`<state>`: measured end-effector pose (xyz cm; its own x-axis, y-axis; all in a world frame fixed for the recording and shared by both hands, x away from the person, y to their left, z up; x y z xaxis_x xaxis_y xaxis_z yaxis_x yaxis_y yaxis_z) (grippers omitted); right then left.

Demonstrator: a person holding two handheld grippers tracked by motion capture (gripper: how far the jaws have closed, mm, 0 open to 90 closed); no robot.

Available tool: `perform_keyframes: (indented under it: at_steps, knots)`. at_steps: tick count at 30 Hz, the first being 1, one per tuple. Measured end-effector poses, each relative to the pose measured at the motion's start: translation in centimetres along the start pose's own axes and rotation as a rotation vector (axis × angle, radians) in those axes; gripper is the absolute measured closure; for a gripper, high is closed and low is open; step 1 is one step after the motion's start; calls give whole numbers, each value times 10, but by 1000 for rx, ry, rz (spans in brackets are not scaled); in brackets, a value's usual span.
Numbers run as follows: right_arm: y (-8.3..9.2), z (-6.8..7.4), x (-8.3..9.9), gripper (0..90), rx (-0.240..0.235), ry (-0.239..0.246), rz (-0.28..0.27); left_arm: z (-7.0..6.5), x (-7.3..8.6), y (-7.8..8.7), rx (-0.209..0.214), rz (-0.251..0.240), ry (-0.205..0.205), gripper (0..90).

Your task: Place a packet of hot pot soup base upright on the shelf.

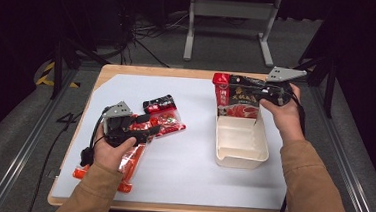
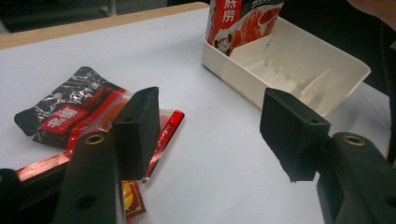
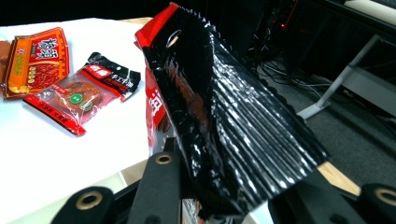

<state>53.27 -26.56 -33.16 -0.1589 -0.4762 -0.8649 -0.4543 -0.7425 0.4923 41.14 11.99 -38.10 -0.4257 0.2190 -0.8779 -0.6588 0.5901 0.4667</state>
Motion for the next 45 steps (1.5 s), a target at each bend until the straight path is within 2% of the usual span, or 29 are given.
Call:
perform_keyframes:
  at_steps: [3, 6, 7, 11, 14, 16, 19, 23, 24, 26, 30, 33, 35, 36, 41, 43, 44, 45]
  knots:
    - [3, 0, 5, 727, 3, -30, -3, 0, 1, -2, -6, 10, -3, 365]
    - [5, 0, 9, 739, 16, -32, 4, -1, 1, -3, -14, 8, -11, 348]
    - [6, 0, 12, 740, 29, -47, 11, -1, 1, -4, -21, 13, -18, 340]
    - [9, 1, 17, 741, 27, -61, 13, 0, 2, -8, -26, 18, -33, 309]
    - [12, 1, 19, 741, 15, -84, 19, 1, 4, -13, -67, -4, -62, 287]
    - [13, 0, 20, 740, 14, -88, 23, 0, 5, -14, -67, 1, -66, 282]
    - [14, 0, 21, 732, 12, -108, 25, -1, 6, -17, -28, 18, -61, 257]
    - [13, 1, 20, 708, 3, -130, 20, -5, 9, -20, -30, 38, -89, 235]
    - [14, 1, 20, 699, 1, -132, 18, -6, 11, -21, -15, 52, -100, 235]
    - [16, 2, 20, 665, 6, -140, 11, -9, 12, -23, 18, 73, -93, 213]
    - [23, 4, 18, 544, 22, -168, -12, -10, 13, -24, 18, 83, -109, 172]
    - [35, 6, 15, 464, 36, -197, -46, -11, 12, -22, 33, 64, -134, 156]
    - [39, 7, 15, 442, 48, -201, -47, -12, 12, -21, 45, 62, -125, 126]
    - [48, 9, 15, 408, 62, -214, -54, -12, 10, -18, 61, 61, -128, 111]
    - [61, 15, 15, 394, 87, -221, -68, -12, 8, -14, 57, 63, -138, 62]
    - [71, 24, 12, 388, 74, -235, -108, -12, 7, -12, 56, 57, -137, 50]
    - [75, 28, 11, 388, 71, -240, -127, -12, 7, -12, 63, 58, -131, 50]
    - [78, 32, 11, 387, 69, -245, -137, -11, 8, -12, 76, 79, -90, 46]
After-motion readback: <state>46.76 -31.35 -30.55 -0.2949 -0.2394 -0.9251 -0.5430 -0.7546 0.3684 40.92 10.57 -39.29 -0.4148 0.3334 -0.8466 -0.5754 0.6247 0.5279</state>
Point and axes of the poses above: each handheld gripper's, and its own axes: y roughly backward along the jaws, x roughly out of its underside, z roughly to its left, the point moved 5 cm from there along -y, roughly forward along the jaws, and after that the axes turned 12 degrees about -x, right-handed, at the moved point
